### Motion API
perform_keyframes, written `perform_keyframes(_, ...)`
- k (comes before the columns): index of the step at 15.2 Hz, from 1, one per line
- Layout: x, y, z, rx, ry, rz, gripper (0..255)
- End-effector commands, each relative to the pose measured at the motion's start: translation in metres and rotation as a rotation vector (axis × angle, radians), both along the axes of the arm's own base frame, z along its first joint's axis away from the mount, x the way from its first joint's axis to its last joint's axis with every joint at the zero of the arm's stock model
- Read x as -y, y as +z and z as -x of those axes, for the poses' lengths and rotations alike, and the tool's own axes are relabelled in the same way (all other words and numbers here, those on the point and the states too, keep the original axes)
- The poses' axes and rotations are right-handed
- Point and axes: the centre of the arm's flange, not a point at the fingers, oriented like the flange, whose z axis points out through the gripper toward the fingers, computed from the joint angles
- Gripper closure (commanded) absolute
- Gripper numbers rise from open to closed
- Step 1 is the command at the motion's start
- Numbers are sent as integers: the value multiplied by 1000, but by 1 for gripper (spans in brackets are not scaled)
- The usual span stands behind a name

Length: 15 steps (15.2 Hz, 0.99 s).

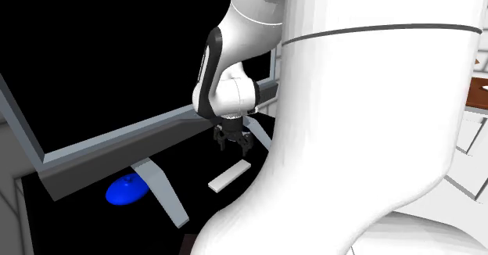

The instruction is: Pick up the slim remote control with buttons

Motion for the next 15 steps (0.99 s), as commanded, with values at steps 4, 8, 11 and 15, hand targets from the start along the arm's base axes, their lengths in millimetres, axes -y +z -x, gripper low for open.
perform_keyframes(4,-10,-63,-30,-17,-64,3,0)
perform_keyframes(8,-16,-104,-49,-28,-107,5,0)
perform_keyframes(11,-16,-120,-49,-28,-107,5,0)
perform_keyframes(15,-16,-144,-49,-28,-107,5,0)
